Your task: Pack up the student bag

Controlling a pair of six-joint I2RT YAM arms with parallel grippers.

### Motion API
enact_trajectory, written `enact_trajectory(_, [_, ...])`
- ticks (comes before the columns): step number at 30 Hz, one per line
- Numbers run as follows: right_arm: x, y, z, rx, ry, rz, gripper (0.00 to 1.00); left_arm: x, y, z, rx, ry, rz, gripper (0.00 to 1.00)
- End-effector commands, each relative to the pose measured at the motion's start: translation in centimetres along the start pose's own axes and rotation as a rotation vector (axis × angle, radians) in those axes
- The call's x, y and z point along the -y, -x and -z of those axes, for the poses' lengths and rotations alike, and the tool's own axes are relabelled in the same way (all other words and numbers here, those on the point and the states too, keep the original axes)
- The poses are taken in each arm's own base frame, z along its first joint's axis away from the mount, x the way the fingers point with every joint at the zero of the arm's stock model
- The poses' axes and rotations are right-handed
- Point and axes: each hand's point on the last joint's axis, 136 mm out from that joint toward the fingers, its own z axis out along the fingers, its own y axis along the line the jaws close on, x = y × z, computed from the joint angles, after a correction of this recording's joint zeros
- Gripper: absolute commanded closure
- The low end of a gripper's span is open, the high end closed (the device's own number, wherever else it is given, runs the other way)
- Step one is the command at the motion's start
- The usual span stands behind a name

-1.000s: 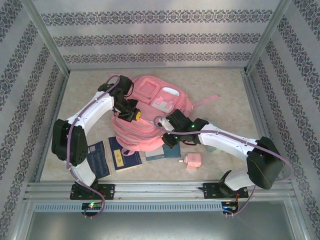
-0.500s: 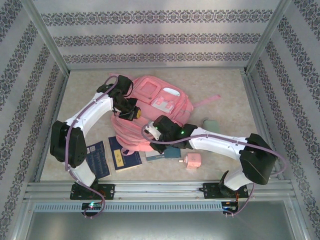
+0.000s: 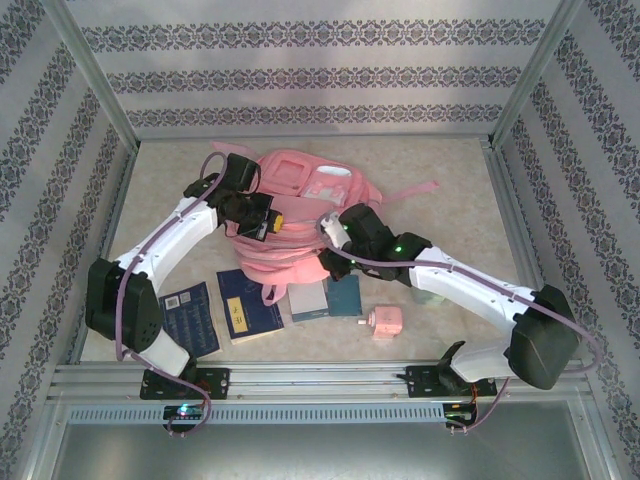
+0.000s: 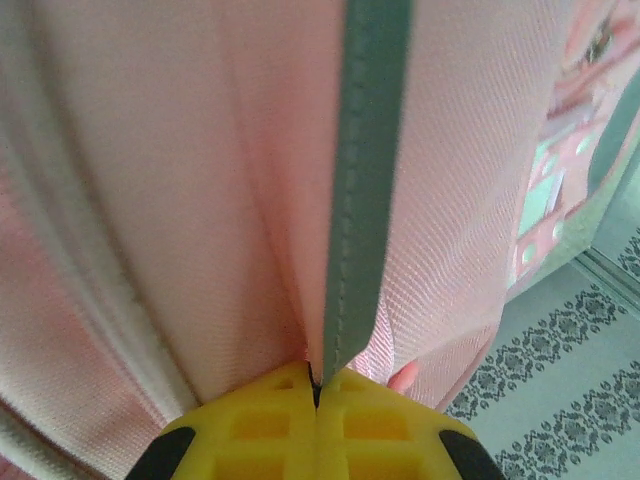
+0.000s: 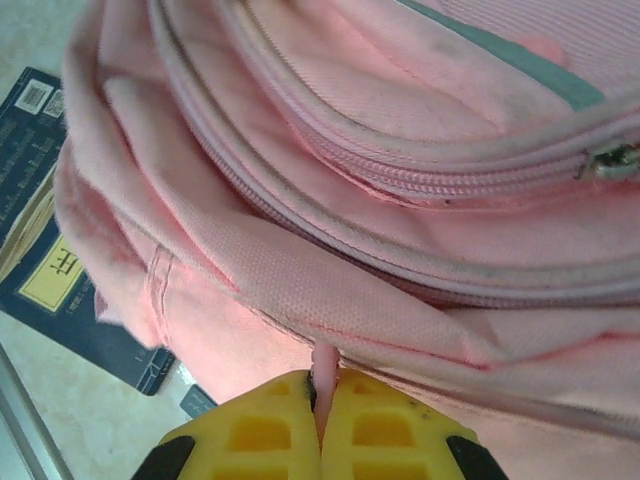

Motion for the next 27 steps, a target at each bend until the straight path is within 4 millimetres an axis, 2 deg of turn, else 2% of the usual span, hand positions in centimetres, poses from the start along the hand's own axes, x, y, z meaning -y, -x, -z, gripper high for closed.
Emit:
enact_trajectory(1, [2.1, 2.3, 1.4, 0.071, -0.066, -0.01, 1.0, 0.9, -2.4, 0.9, -0.033, -0.04, -0.091, 1.0])
enact_trajectory(6, [5.4, 1.6, 2.0, 0.053, -0.111, -0.034, 1.0, 2.5, -6.2, 1.0, -0.062, -0.046, -0.372, 1.0])
enact_trajectory(8, [6.3, 1.1, 2.0, 0.049, -0.113, -0.01, 1.0, 1.9, -6.7, 0.8, -0.078, -0.008, -0.475, 1.0])
enact_trajectory(11, [6.7, 0.8, 2.3, 0.064, -0.079, 0.051, 1.0, 1.5, -6.5, 1.1, -0.071, 0.049, -0.691, 1.0])
enact_trajectory(14, [7.1, 0.2, 2.5, 0.067, -0.055, 0.094, 1.0, 1.5, -6.7, 0.9, -0.113, 0.093, -0.947, 0.85])
enact_trajectory(17, [7.3, -0.1, 2.9, 0.073, -0.024, 0.107, 1.0, 1.6, -7.1, 0.5, -0.169, 0.102, -1.129, 0.74])
enact_trajectory(22, [7.0, -0.9, 3.2, 0.069, 0.004, 0.139, 1.0, 2.1, -5.7, 1.0, -0.03, 0.239, -1.436, 0.58])
enact_trajectory(25, [6.7, -1.1, 3.3, 0.07, 0.021, 0.135, 1.0, 2.2, -4.7, 0.4, 0.093, 0.355, -1.628, 0.54])
enact_trajectory(27, [6.6, -1.2, 3.1, 0.068, 0.031, 0.127, 1.0, 2.1, -5.5, -0.5, 0.101, 0.335, -1.748, 0.52])
